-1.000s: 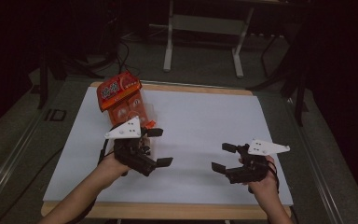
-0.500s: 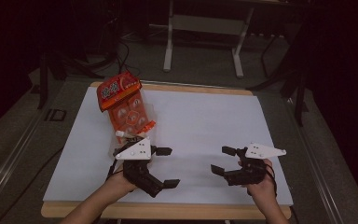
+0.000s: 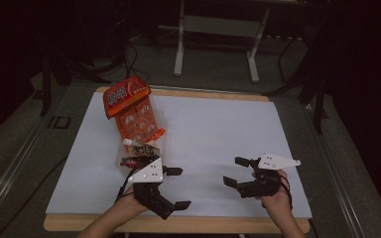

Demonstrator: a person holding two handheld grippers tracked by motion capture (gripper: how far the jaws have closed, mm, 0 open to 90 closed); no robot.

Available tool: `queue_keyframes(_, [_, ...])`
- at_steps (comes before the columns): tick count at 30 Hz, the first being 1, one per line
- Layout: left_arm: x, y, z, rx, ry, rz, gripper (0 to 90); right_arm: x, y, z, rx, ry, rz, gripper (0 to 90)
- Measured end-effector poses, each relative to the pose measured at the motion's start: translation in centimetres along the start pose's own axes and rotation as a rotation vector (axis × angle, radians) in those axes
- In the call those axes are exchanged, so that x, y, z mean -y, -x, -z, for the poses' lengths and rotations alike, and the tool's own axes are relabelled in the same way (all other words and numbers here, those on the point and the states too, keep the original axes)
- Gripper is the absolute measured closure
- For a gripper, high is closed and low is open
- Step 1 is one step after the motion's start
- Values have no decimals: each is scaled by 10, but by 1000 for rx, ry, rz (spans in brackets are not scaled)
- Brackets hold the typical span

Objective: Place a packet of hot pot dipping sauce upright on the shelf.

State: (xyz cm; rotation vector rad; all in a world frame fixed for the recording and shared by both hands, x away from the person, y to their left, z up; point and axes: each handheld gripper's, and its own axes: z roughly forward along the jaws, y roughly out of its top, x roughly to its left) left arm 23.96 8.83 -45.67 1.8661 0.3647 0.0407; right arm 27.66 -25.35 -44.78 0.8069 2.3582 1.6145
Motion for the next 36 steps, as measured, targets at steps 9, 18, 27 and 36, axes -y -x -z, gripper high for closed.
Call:
queue_keyframes(9, [24,2,-4,-9,-15,8,25,3,3,-1,7,-4,0,147])
queue_keyframes(18, [42,2,-4,-13,-30,8,37,7,4,-5,8,-21,8,147])
queue_keyframes(27, [53,1,-5,-33,-56,-1,37,12,6,-7,19,-39,13,147])
queue_keyframes(36, [59,2,-9,-28,-75,-13,37,15,7,-9,19,-48,16,147])
